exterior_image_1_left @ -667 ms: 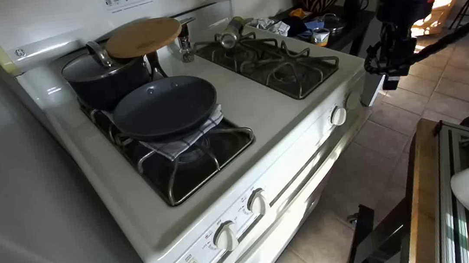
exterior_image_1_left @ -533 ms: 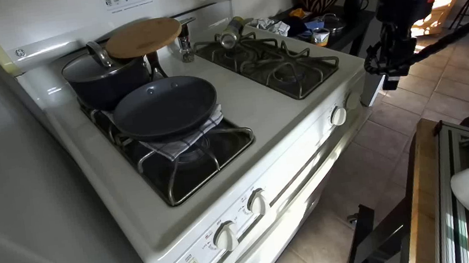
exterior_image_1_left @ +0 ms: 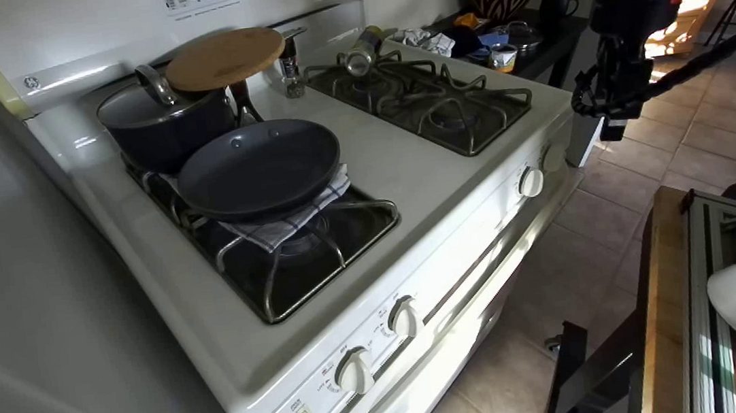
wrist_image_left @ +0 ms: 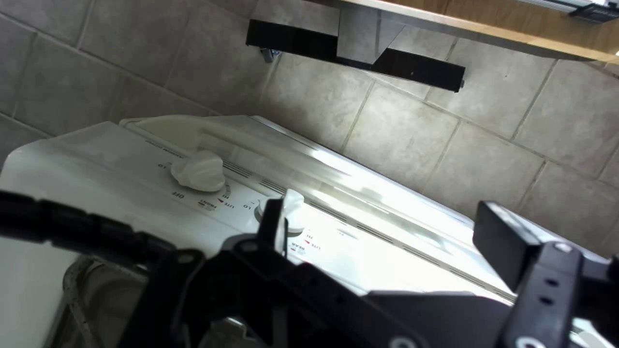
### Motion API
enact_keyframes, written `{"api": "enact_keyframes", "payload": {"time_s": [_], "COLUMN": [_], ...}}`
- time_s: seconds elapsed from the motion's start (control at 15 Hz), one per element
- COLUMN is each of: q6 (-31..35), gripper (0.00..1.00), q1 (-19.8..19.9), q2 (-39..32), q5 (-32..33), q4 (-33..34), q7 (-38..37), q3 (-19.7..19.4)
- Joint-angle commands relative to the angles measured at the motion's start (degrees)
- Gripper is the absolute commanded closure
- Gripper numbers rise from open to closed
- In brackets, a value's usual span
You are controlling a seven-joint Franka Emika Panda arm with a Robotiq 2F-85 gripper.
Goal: Put the can on the center of the stove
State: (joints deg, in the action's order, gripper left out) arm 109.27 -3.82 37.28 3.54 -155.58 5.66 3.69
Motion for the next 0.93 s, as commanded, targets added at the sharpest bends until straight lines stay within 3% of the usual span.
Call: {"api": "enact_keyframes", "payload": {"time_s": [0.0,0.6,0.87], "q6": [3.78,5.21,4.17], "gripper": [0.00,0.00,0.00], "q1": [1.65,11.28,11.08], "q2": [1.83,3.69,2.29], "q5": [-0.65,-3.51,-1.88], "q4": [0.24,10.33,10.19], "q7": [-3.94,-7.69,-5.53], "q3": [-1.68,-11.61,-10.67]}}
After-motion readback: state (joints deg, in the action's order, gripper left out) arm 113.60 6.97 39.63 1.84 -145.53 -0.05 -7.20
